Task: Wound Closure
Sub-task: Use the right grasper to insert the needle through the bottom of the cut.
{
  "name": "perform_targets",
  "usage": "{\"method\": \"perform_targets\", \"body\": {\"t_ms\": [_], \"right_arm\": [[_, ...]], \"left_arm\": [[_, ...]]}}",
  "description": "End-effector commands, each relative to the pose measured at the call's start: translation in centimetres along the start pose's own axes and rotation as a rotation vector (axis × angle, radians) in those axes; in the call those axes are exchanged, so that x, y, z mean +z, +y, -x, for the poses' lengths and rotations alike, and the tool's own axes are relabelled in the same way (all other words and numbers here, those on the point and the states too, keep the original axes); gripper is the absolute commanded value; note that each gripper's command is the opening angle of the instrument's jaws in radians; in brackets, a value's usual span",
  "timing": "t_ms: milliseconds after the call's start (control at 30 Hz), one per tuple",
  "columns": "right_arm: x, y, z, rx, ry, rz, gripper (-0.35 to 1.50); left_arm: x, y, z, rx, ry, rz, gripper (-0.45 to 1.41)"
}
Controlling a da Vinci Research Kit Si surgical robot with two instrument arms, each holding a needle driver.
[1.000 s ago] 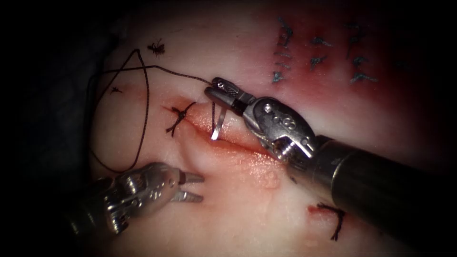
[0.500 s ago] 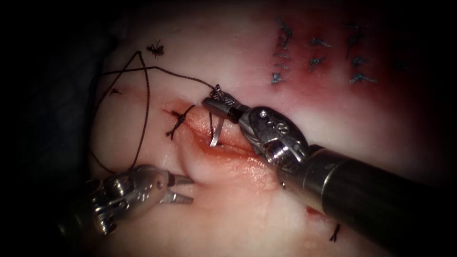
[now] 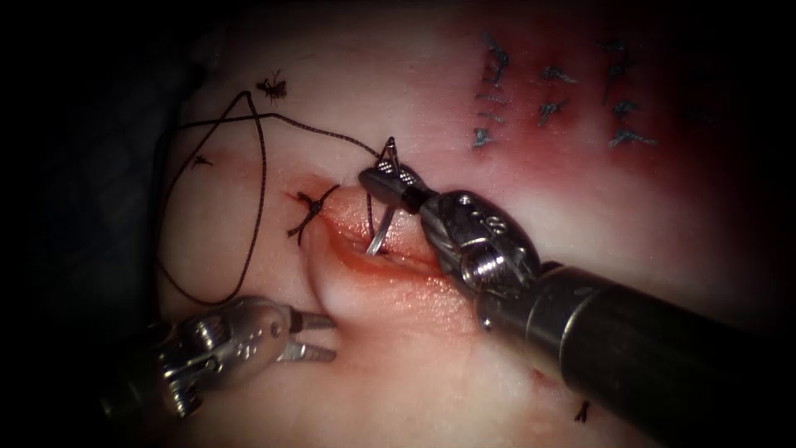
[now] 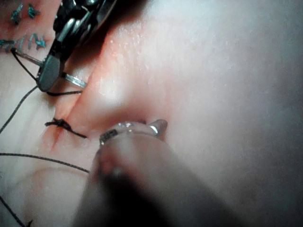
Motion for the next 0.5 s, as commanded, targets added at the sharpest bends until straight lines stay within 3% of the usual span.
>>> {"method": "perform_targets", "body": {"t_ms": [33,500], "right_arm": [[0.09,-0.01,0.02,0.009,-0.001,0.002,-0.35],[0.05,-0.28,0.25,0.216,-0.149,-0.049,-0.35]], "left_arm": [[0.05,-0.05,-0.03,0.004,0.001,0.001,0.11],[0.08,-0.19,0.01,0.005,0.005,0.007,0.11]]}}
